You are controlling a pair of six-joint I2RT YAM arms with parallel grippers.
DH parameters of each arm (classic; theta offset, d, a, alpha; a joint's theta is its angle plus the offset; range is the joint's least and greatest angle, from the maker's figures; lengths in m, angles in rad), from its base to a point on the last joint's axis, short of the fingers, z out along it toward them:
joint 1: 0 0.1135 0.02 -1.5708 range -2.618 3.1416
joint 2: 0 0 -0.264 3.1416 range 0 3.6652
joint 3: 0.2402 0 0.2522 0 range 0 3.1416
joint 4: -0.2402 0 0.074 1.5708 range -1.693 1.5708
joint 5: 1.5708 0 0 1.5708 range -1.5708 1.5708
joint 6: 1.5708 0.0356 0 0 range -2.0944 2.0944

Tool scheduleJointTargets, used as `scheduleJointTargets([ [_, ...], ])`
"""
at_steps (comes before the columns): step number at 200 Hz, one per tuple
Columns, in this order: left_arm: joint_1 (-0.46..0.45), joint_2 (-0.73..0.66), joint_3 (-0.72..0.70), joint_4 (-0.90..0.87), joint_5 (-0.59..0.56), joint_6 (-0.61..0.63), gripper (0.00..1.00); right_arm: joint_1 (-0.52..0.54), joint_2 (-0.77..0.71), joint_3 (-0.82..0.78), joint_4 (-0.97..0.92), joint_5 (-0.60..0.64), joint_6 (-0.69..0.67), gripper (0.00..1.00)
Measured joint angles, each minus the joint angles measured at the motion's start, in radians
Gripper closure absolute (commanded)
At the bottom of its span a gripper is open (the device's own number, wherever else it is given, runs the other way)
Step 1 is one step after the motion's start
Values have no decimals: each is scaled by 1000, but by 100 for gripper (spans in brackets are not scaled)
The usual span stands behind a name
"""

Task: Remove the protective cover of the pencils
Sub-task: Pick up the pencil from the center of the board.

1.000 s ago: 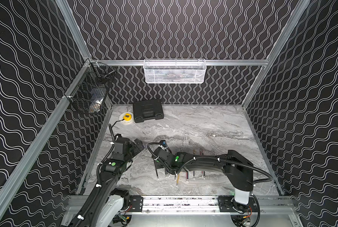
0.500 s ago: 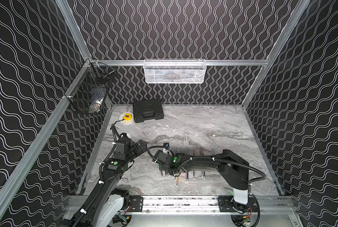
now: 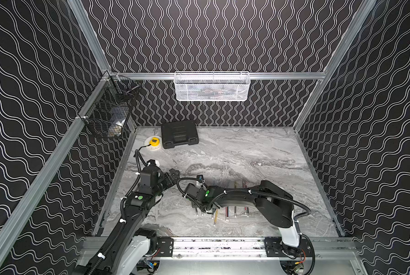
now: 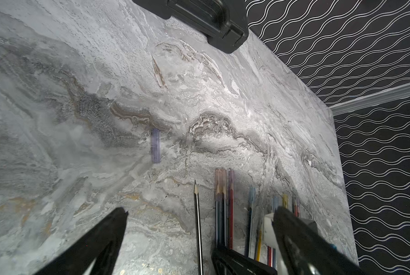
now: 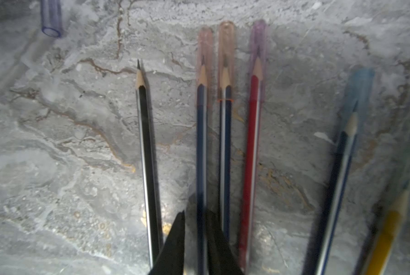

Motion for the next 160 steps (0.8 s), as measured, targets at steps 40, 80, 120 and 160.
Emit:
scheduleJointTargets([
  [40, 0, -43, -21, 0, -14, -2, 1, 0, 36, 32, -2, 10, 3, 83],
  [80, 0, -105, -32, -12, -48, -8, 1, 0, 57, 56, -1, 24, 4, 85],
  [120, 0, -201, -47, -53, -110, -38, 1, 1, 72, 75, -1, 32, 3, 89],
  [160, 0, -255, -47, -105, -192, -63, 1, 4, 84, 93, -3, 37, 3, 92],
])
